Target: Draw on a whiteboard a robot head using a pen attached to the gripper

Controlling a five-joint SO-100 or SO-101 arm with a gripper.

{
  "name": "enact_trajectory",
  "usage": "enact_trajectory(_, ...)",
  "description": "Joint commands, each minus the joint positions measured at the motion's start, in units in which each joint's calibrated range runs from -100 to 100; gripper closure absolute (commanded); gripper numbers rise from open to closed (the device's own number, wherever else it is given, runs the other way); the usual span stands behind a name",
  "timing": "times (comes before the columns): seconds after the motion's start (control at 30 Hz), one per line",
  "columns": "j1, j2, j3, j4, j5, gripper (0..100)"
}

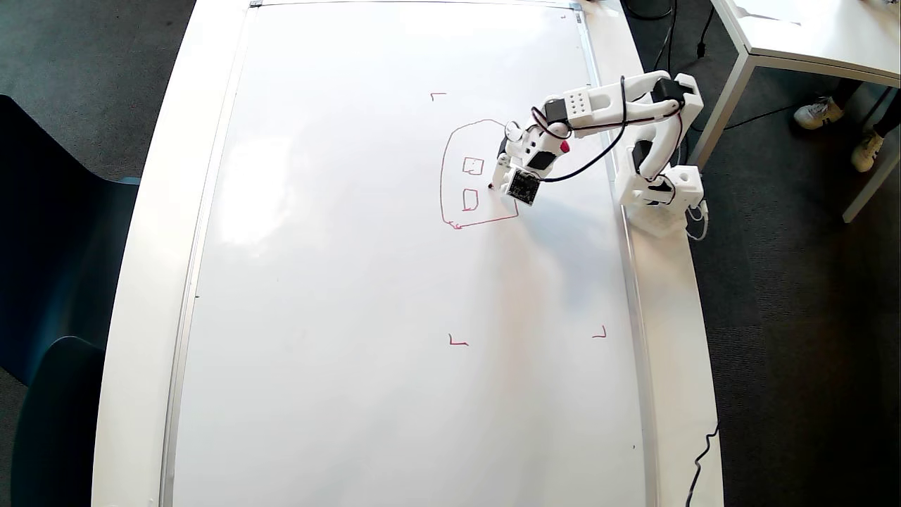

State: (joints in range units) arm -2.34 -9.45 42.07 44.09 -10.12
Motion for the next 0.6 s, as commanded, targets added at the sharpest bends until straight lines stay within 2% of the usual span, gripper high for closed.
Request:
enact_trajectory(0.0,0.68,-0.91,0.28,0.48,0.25,99)
enact_trajectory(0.57,3.85,-0.83,-0.09,0.48,1.49,99)
